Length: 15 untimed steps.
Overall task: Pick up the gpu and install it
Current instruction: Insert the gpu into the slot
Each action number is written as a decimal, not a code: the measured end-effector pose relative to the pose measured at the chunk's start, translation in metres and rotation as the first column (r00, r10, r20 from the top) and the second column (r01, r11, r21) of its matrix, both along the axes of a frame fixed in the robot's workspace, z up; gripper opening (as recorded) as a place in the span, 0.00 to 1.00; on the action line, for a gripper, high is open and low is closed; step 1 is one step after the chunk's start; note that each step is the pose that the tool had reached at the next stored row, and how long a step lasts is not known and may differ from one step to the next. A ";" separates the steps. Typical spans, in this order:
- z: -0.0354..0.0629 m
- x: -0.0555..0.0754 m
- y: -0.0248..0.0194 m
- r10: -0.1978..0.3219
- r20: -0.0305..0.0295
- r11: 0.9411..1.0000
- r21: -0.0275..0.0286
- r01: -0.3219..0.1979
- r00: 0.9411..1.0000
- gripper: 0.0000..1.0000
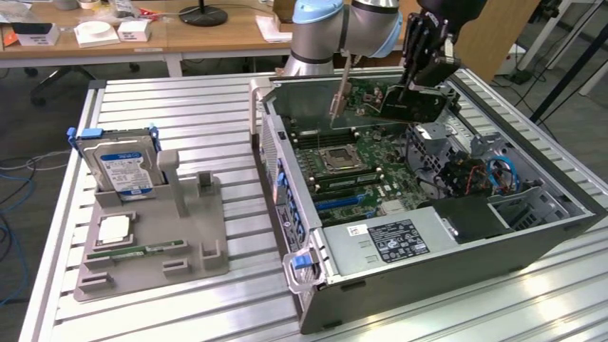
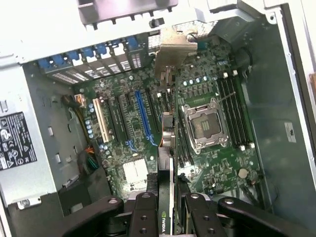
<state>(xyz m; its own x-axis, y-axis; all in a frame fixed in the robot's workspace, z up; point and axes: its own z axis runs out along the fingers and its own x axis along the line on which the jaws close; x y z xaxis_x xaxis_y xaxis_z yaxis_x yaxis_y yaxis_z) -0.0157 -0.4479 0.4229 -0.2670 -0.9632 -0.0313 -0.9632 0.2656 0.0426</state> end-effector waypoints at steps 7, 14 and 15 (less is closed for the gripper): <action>-0.0001 0.000 0.0000 0.076 0.000 0.997 0.000 -0.076 0.997 0.26; -0.0001 0.000 0.0000 0.139 0.000 0.990 0.000 -0.139 0.990 0.26; -0.0001 0.000 0.0000 0.139 0.000 0.990 0.000 -0.139 0.990 0.26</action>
<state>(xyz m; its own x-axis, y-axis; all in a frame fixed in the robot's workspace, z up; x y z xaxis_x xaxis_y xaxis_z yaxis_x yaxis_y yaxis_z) -0.0156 -0.4479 0.4228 -0.1303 -0.9910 -0.0312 -0.9907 0.1289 0.0426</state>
